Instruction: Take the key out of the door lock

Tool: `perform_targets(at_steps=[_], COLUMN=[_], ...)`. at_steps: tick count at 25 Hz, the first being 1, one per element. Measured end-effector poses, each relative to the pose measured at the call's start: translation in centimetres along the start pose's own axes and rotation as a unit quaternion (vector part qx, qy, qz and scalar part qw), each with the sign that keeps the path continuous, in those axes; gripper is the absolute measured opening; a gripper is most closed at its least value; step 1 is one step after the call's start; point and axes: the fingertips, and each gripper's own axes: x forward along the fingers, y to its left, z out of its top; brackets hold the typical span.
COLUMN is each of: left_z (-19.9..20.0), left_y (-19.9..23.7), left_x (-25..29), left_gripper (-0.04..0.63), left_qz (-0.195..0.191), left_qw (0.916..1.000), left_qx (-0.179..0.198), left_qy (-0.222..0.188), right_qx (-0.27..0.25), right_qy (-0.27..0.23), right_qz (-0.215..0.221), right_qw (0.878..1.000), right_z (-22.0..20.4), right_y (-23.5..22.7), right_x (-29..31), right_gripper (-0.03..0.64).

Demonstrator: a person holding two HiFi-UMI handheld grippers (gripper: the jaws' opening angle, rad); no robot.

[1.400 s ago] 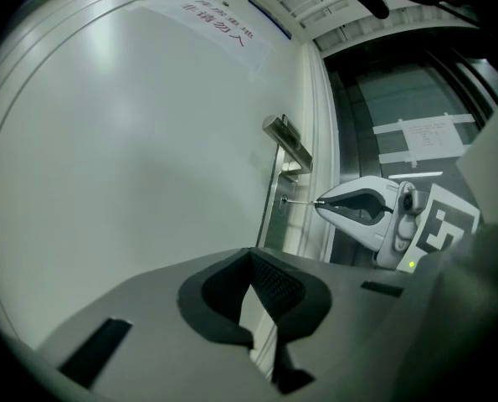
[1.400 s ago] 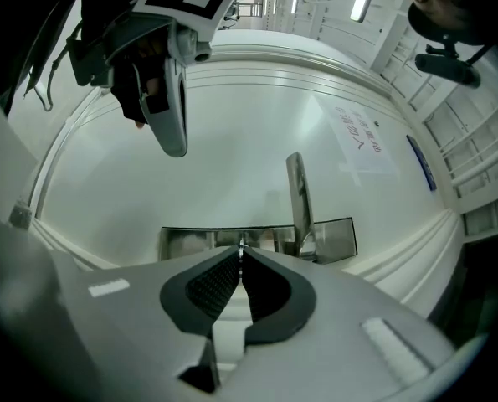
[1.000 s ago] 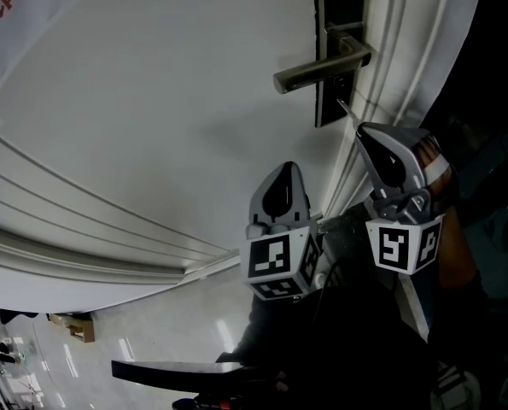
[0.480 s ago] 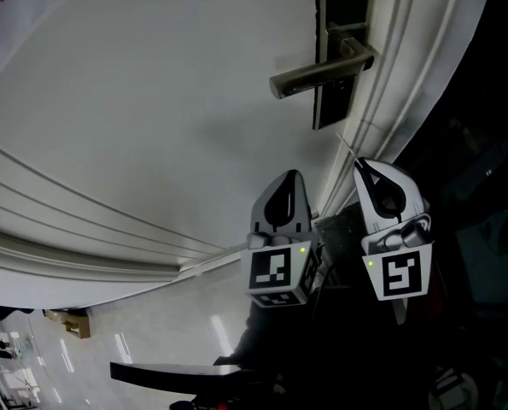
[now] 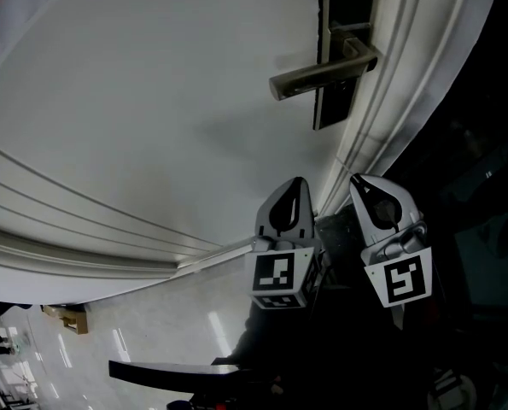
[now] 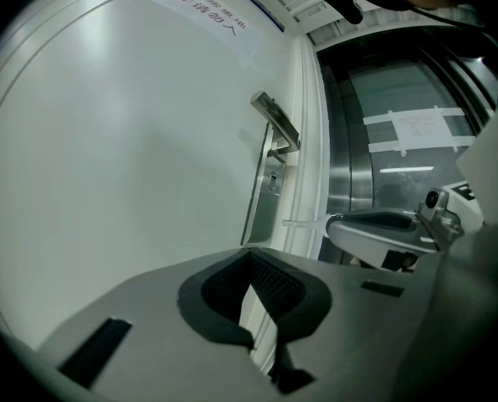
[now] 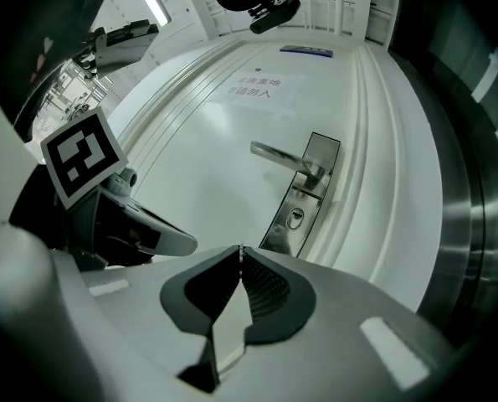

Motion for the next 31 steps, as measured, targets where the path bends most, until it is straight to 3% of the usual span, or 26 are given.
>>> perform_targets(at_steps=[31], left_z=[0.36], left_y=[-0.46], left_x=[-0.28], left_gripper=[0.000], left_qz=[-0.006], left_qw=[0.9999], left_qx=[0.009], left_qy=[0.000], right_qx=[-0.017], right_qy=[-0.002], right_qz=[0.010], right_qw=[1.000], right_z=[0.43], right_y=[0.16], right_x=[-0.17], right_gripper=[0.012])
